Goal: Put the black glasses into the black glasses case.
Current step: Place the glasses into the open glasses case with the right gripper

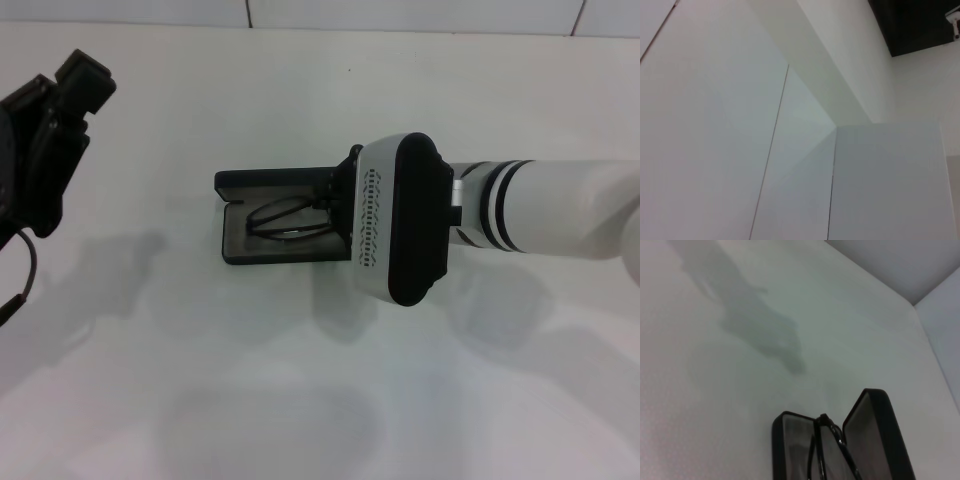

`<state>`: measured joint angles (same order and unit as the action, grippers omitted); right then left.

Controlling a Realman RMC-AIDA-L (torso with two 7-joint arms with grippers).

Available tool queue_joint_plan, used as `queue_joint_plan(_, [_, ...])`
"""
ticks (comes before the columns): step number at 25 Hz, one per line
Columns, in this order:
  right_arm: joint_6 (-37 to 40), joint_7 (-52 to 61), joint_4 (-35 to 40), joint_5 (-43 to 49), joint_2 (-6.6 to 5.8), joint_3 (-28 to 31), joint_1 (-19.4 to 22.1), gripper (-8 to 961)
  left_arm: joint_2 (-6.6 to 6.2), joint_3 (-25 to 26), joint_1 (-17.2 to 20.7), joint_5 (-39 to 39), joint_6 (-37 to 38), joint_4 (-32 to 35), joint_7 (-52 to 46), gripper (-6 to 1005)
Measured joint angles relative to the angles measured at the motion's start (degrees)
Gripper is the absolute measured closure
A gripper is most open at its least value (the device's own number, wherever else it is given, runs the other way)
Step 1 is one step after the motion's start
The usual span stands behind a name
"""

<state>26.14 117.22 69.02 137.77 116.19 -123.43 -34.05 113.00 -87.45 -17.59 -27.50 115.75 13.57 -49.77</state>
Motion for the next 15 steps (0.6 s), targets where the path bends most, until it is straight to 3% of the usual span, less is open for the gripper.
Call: queue_joint_plan(15, [-4.6, 0.2, -2.9, -0.8, 0.00, -1.2, -0.2, 874, 0.11, 0.0, -0.4, 0.0, -0.1, -1.2, 0.5, 909])
